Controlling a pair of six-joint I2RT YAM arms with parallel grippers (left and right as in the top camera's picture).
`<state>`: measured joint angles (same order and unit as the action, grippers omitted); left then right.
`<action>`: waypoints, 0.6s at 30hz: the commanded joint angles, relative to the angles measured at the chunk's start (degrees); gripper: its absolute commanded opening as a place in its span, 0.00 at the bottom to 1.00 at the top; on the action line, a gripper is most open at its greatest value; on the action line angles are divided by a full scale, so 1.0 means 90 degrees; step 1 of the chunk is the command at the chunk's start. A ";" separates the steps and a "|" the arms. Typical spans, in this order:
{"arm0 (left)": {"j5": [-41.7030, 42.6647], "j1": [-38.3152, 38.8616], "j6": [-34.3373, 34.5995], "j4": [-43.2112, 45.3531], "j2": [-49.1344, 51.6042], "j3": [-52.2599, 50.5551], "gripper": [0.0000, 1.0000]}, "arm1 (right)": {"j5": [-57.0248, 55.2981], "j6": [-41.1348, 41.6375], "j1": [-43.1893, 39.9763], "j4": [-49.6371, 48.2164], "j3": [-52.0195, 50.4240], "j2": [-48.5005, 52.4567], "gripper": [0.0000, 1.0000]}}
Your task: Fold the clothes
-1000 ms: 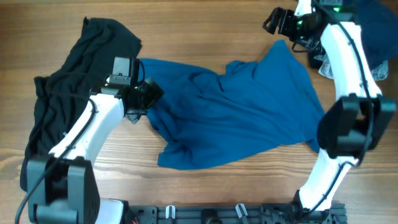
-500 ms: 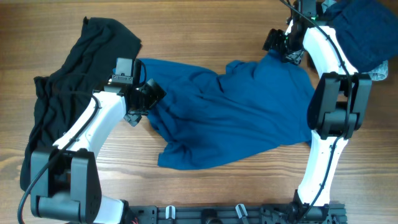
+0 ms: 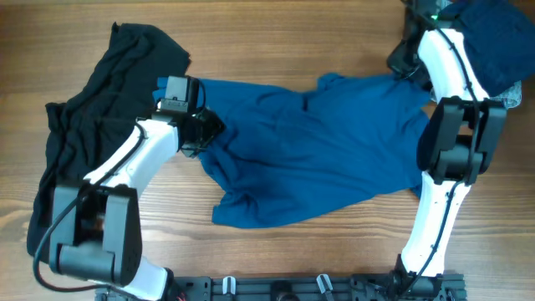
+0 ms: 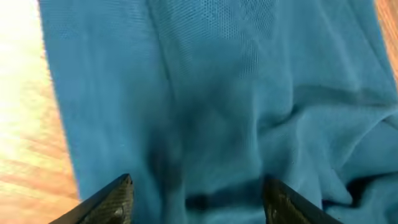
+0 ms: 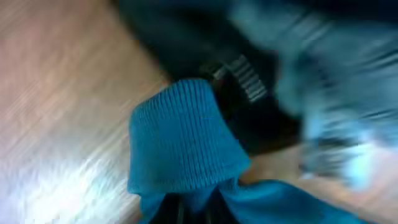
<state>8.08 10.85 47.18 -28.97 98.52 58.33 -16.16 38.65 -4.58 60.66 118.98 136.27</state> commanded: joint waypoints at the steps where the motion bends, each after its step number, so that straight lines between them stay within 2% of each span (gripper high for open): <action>1: 0.0168 0.0160 -0.0216 0.0423 0.0296 0.0056 0.67 | -0.0726 0.0328 -0.0175 0.0262 0.0563 0.0036 0.04; 5: 0.0136 0.0265 -0.0391 0.0959 0.0525 0.0058 0.69 | -0.0731 0.0323 -0.0197 0.0801 0.1290 0.0012 0.04; 6: 0.0114 0.0245 -0.0391 0.1185 0.0627 0.0058 0.69 | -0.0726 0.0296 -0.0197 0.0967 0.1583 0.0002 0.11; 9: 0.0151 0.0211 -0.0389 0.1474 0.0925 0.0058 0.69 | -0.0102 -0.0631 -0.0189 0.1467 0.2307 -0.0163 0.99; 13: 0.0328 0.0209 -0.0391 0.1409 0.1098 0.0058 0.68 | 0.1127 -0.0763 -0.0192 0.2018 0.2358 -0.0845 0.99; 14: 0.0255 0.0209 -0.0391 0.1416 0.1098 0.0058 0.59 | 0.1894 -0.1205 -0.0189 0.2125 0.2358 -0.0981 0.97; 15: 0.0119 0.0202 -0.0389 0.1440 0.1105 0.0058 0.56 | 0.2647 -0.1649 -0.0185 0.2249 0.2358 -0.1025 0.95; 16: -0.0180 0.0192 -0.0391 0.1486 0.1115 0.0058 0.45 | 0.3245 -0.1945 -0.0177 0.2484 0.2356 -0.1020 0.93; 18: -0.0559 0.0107 -0.0393 0.1571 0.1117 0.0058 0.26 | 0.3283 -0.1984 -0.0114 0.2844 0.2346 -0.1010 0.85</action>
<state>7.99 12.82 44.07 -15.53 106.69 59.02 4.84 25.43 -6.15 84.07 139.22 128.09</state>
